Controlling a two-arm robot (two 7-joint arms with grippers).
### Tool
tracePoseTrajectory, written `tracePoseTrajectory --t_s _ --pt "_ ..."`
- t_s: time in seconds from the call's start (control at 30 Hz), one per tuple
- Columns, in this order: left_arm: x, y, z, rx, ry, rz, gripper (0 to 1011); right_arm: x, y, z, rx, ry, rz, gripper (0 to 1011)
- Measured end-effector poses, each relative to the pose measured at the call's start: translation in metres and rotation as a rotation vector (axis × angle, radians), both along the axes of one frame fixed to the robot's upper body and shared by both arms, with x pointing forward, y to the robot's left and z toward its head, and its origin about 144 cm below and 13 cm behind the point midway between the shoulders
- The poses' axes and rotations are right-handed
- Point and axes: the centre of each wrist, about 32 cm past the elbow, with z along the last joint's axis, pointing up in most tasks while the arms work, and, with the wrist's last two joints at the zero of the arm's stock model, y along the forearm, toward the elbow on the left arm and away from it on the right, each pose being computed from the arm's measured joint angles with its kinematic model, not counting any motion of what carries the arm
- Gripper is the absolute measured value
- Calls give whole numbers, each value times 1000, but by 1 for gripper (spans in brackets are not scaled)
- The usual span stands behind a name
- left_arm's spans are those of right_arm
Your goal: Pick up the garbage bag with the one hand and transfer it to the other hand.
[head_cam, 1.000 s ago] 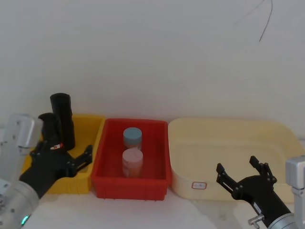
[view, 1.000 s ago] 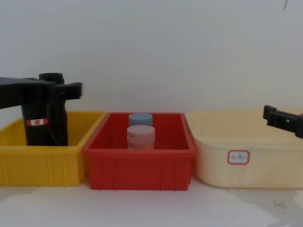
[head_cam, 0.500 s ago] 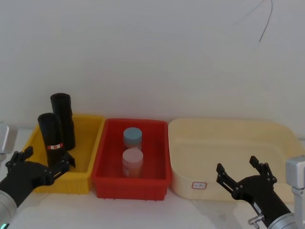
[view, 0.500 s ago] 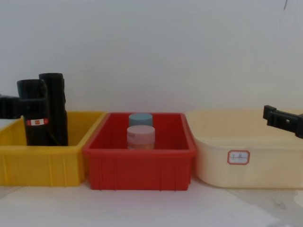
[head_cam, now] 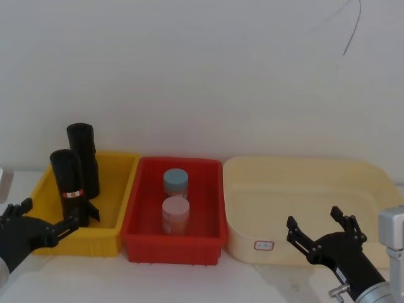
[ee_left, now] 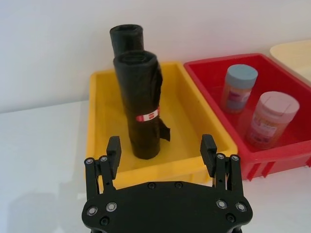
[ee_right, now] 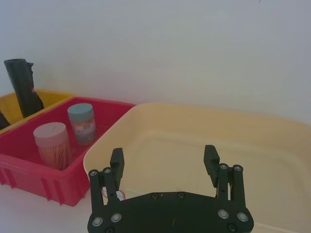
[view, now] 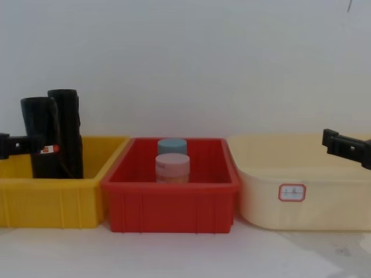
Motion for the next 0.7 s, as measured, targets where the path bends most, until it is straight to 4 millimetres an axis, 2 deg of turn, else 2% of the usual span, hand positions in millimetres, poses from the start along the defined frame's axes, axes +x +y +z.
tracePoseTrajectory --t_s 0.7 --pt "32 25 -7 33 16 -63 1001 0 0 0 0 0 0 1002"
